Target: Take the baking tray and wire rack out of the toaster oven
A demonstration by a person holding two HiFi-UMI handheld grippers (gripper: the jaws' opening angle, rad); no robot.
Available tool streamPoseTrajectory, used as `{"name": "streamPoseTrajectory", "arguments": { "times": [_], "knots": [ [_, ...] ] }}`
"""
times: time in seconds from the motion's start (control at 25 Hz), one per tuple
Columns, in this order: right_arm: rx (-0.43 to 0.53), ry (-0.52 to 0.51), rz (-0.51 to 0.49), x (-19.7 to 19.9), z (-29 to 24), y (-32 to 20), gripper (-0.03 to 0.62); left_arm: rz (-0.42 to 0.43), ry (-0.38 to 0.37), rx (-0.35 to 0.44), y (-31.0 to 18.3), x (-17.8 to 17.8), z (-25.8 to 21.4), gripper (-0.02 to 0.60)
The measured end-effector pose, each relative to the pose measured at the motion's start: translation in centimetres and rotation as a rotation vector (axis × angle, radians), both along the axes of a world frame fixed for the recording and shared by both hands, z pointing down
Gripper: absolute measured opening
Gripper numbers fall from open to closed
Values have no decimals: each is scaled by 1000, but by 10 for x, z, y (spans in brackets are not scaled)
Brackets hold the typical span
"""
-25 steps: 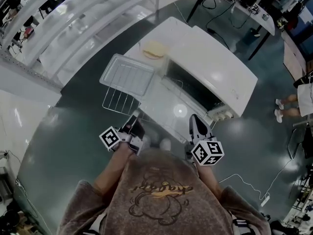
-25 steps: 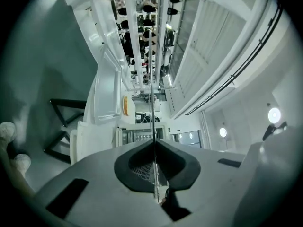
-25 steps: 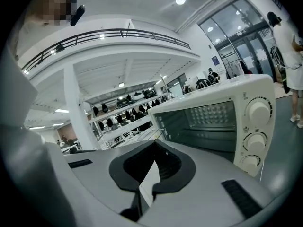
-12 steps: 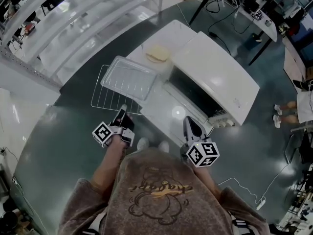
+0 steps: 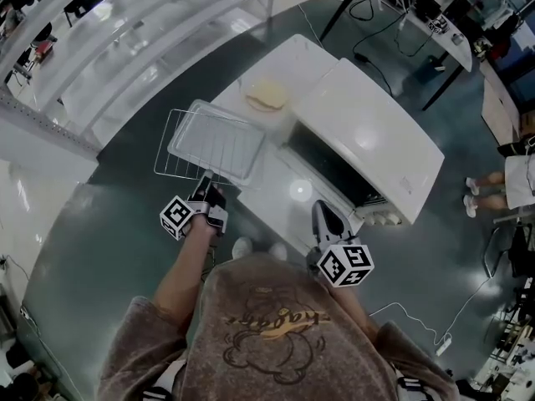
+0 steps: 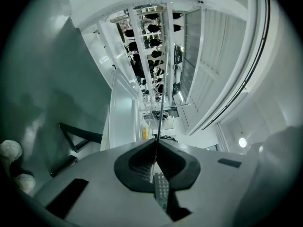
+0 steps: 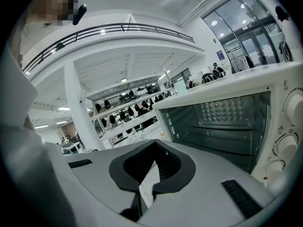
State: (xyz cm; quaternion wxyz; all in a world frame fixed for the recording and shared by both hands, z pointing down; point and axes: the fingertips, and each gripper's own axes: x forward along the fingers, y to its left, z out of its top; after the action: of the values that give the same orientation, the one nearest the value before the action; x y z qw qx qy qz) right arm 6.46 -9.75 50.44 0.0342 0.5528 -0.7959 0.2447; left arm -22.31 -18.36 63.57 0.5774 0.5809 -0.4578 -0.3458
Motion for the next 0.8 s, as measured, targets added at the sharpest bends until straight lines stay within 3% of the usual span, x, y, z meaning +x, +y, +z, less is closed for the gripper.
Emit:
{"name": "streamPoseTrajectory", "arguments": {
  "times": [0.36,0.8],
  "knots": [
    [-15,12,14,4,2,-16,-2,-34,26,-76,-25,5,33,1],
    [-38,9,15,5,9,-23,-2,5,-105,-196,-29,5,48,3]
  ]
}}
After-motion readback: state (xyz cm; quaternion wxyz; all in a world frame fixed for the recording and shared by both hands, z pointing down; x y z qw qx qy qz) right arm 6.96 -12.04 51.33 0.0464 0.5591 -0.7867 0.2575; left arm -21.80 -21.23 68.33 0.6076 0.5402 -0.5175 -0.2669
